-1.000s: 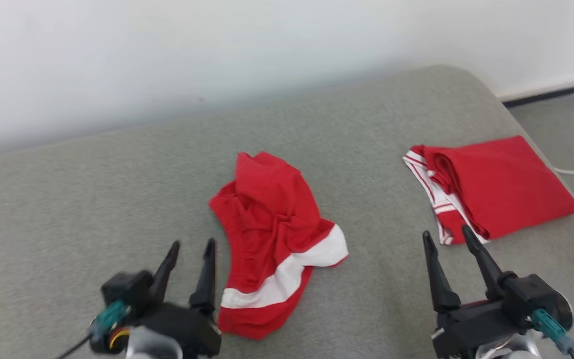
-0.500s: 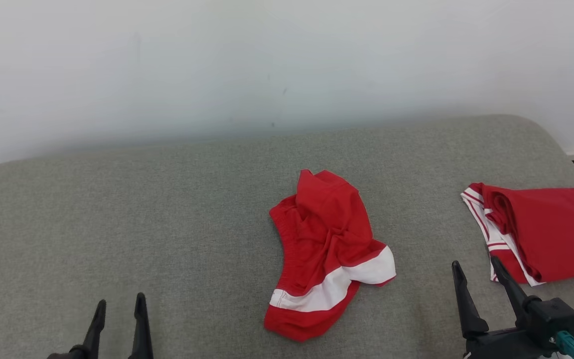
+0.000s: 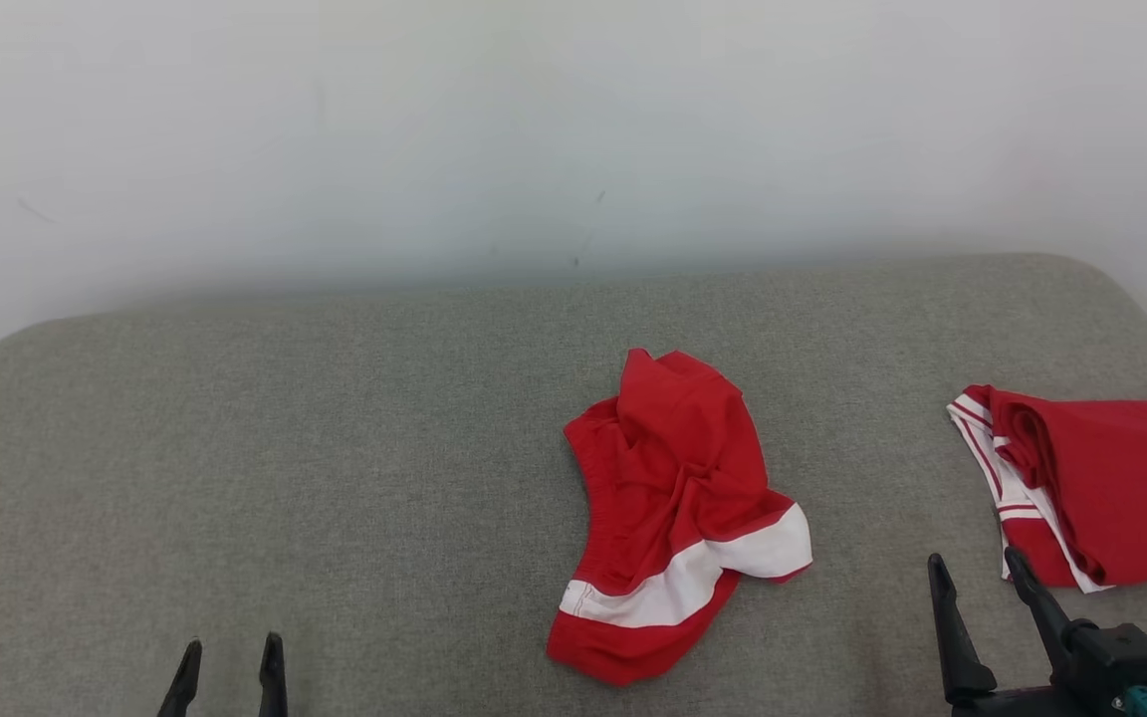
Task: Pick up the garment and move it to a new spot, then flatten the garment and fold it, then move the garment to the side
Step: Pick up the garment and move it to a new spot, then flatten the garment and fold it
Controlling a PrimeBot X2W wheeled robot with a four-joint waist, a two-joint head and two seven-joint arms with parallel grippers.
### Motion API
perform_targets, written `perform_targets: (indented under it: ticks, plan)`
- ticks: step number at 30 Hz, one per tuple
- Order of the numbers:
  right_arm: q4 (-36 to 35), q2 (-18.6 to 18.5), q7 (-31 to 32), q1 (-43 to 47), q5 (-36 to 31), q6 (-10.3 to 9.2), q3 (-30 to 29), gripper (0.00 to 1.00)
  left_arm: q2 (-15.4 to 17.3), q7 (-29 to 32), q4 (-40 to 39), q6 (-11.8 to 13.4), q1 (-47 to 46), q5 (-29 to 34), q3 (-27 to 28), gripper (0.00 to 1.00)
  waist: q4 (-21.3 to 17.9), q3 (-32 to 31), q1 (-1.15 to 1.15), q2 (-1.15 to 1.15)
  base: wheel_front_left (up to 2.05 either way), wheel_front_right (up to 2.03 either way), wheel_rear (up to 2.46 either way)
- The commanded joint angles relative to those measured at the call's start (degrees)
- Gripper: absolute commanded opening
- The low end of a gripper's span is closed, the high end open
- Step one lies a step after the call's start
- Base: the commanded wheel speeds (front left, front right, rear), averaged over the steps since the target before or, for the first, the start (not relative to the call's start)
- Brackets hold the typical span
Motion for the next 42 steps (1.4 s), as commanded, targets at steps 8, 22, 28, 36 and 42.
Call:
perform_targets:
  ticks: [8, 22, 28, 36, 42]
  plan:
    - [-0.3, 0.2, 0.2, 0.1, -0.3, -0.14, 0.4, 1.0, -1.2, -0.2, 0.4, -0.7, 0.6, 1.1, 0.6, 1.0, 0.2, 0.3, 0.0, 0.0, 0.0, 0.0, 0.0]
    - [-0.6, 0.6, 0.1, -0.3, -0.2, -0.14, 1.4, 1.0, -2.0, -0.2, 1.3, -0.9, -0.2, 2.2, 1.5, 1.0, -0.6, 0.5, 0.0, 0.0, 0.0, 0.0, 0.0]
    - [-0.5, 0.5, 0.0, -0.5, 0.0, -0.14, 1.8, 1.0, -2.2, -0.2, 1.2, -0.9, -0.9, 2.6, 1.3, 1.0, -1.1, 0.8, 0.0, 0.0, 0.0, 0.0, 0.0]
    - [-0.5, 0.6, 0.1, -1.2, 0.2, -0.14, 3.0, 1.0, -1.7, 0.7, 4.8, -0.9, -5.2, 1.0, -3.1, 1.0, -3.2, 1.7, 0.0, 0.0, 0.0, 0.0, 0.0]
    - [-0.3, 0.6, 0.0, -2.5, 0.5, -0.14, 4.3, 1.0, -0.1, 10.0, 9.2, -0.9, -12.3, -5.6, -10.4, 1.0, -7.1, 3.1, 0.0, 0.0, 0.0, 0.0, 0.0]
